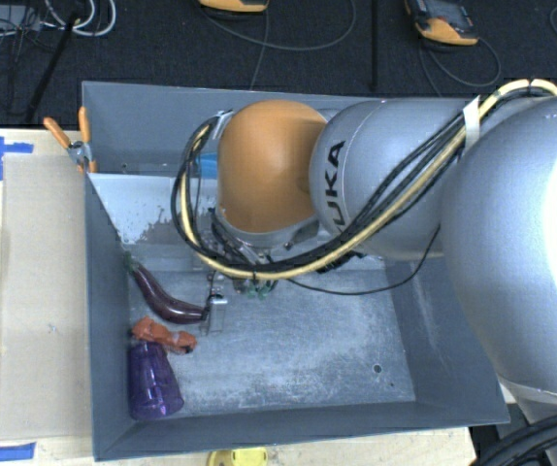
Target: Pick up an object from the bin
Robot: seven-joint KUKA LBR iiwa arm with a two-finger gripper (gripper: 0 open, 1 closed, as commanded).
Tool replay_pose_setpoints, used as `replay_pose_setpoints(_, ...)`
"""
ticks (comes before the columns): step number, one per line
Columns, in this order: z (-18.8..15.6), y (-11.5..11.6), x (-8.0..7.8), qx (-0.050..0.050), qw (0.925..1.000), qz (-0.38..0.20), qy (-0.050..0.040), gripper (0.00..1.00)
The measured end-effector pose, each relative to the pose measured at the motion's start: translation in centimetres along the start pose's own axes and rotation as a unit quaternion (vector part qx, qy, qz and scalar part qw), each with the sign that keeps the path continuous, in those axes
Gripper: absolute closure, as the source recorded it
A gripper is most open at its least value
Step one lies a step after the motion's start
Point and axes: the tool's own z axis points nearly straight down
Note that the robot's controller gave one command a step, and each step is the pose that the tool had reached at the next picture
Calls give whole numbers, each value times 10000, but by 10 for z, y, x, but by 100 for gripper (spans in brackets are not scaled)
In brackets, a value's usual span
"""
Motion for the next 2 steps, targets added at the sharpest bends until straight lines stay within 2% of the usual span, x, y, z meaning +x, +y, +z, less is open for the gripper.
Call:
replay_pose_setpoints(1,-5,-1,-2,-7,10000,19,-36,0)
replay_pose_setpoints(2,42,2,-9,-17,9997,235,-75,0)
